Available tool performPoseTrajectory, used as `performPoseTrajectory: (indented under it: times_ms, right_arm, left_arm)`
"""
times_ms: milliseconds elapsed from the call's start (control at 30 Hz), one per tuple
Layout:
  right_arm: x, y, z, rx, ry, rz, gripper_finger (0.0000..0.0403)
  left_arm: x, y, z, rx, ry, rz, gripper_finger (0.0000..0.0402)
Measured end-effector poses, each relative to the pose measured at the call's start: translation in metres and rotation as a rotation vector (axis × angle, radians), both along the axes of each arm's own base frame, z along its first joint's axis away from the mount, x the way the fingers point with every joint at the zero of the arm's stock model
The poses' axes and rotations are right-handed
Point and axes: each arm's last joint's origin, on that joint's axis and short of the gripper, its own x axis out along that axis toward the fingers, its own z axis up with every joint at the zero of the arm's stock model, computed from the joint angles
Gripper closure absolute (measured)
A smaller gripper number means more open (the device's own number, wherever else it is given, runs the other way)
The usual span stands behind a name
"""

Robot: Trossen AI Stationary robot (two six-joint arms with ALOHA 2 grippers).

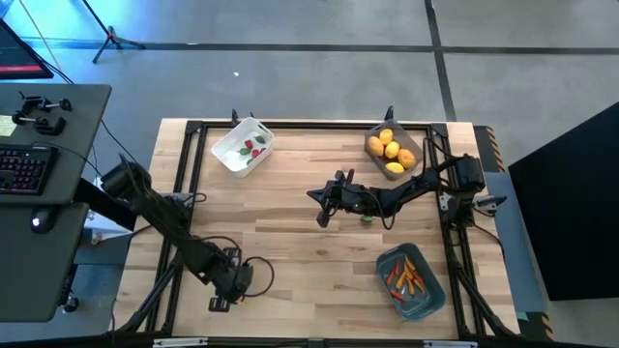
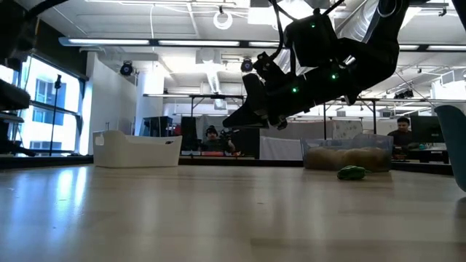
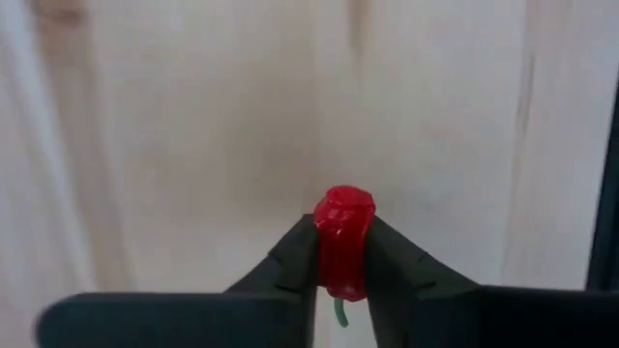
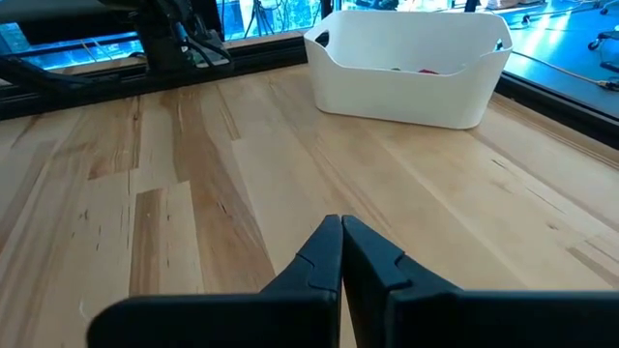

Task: Sort produce into baskets
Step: Put the red chili pepper into the white bin

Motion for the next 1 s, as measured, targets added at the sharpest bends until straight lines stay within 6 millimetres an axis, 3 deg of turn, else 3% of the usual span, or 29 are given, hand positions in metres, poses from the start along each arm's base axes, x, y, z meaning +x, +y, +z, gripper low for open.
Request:
performPoseTrajectory:
  times_ms: [167,333,567,733,867,1000]
  right_arm:
    - [0.000,0.000,0.000,-0.001,0.000,0.000,0.0403]
    - [0.000,0.000,0.000,-0.004,-0.001,0.001,0.0403]
    - [0.000,0.000,0.000,-0.004,0.000,0.001,0.0403]
    - [0.000,0.000,0.000,-0.004,0.001,0.001,0.0403]
    - [0.000,0.000,0.000,-0.004,0.001,0.001,0.0403]
    - [0.000,0.000,0.000,-0.004,0.002,0.001,0.0403]
  left_arm:
    - [0.009,0.017,0.011,0.058,-0.048,0.042,0.0379]
    - [0.022,0.055,0.023,0.166,-0.087,0.119,0.0375]
    - [0.037,0.138,0.055,0.292,-0.211,0.312,0.0376]
    - [0.032,0.208,0.074,0.372,-0.258,0.525,0.0376]
    - [0.022,0.257,0.075,0.428,-0.227,0.671,0.0376]
    - [0.014,0.294,0.068,0.487,-0.174,0.741,0.0376]
